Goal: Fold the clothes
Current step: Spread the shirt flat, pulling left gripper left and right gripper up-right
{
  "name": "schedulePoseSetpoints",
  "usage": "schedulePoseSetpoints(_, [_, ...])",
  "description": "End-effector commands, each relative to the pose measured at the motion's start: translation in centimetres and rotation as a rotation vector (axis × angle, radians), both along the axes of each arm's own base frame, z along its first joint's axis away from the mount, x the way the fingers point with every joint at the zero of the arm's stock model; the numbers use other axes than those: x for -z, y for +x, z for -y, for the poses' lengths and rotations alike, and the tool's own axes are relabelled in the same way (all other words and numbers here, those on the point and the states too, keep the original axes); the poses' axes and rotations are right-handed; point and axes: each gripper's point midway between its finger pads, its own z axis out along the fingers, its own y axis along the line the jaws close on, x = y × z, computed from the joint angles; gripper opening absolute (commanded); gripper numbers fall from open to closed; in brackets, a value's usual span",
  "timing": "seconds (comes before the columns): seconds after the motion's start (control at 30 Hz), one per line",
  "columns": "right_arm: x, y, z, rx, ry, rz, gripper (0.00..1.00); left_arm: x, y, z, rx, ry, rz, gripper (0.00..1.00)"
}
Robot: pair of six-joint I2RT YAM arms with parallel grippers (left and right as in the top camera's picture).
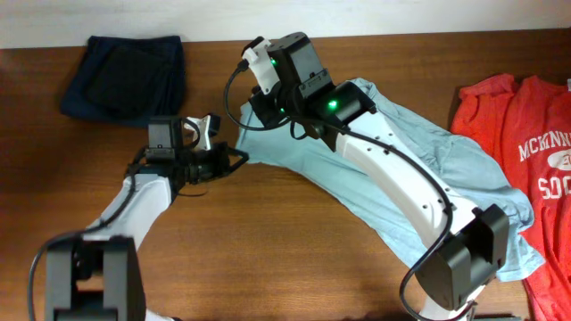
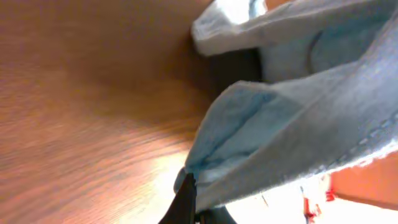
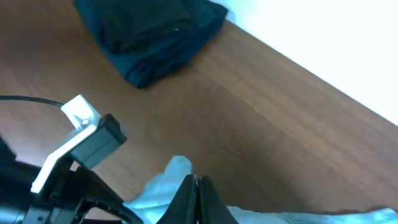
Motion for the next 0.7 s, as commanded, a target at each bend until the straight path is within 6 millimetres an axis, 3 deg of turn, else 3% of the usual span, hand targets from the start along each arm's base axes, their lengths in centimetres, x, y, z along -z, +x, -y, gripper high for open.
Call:
schedulePoseSetpoints(0.0, [0.9,0.1,-2.3,-0.068,0.066,-0.036,0.04,0.7,-0.5,-2.9,-0.092,0.188,-0.011,0.0])
schedulePoseSetpoints(0.17, [3.8,0.4,-4.1,-0.113,0.1,-0.094,0.04,1.1,-2.3,-3.2,-0.094,0.207,-0.088,0.01])
schedulePoseSetpoints(0.3, [6.3,-0.2,-6.9,-0.204,0.145,-0.141,0.04,2.1,-3.2,-4.0,-0.112,0.255,-0.146,0.01])
schedulePoseSetpoints(0.53, [11.0,-2.4,-11.5,-0.3,0.139,-0.183,0.04,4.8,-5.5,-8.4,-0.213,0.515,-0.273,0.0])
schedulePoseSetpoints(0.67, [12.4,-4.1,-13.4,-0.342,0.128,-0.197,0.04,5.3,-6.4,-9.3,-0.222,0.565,-0.313,0.0])
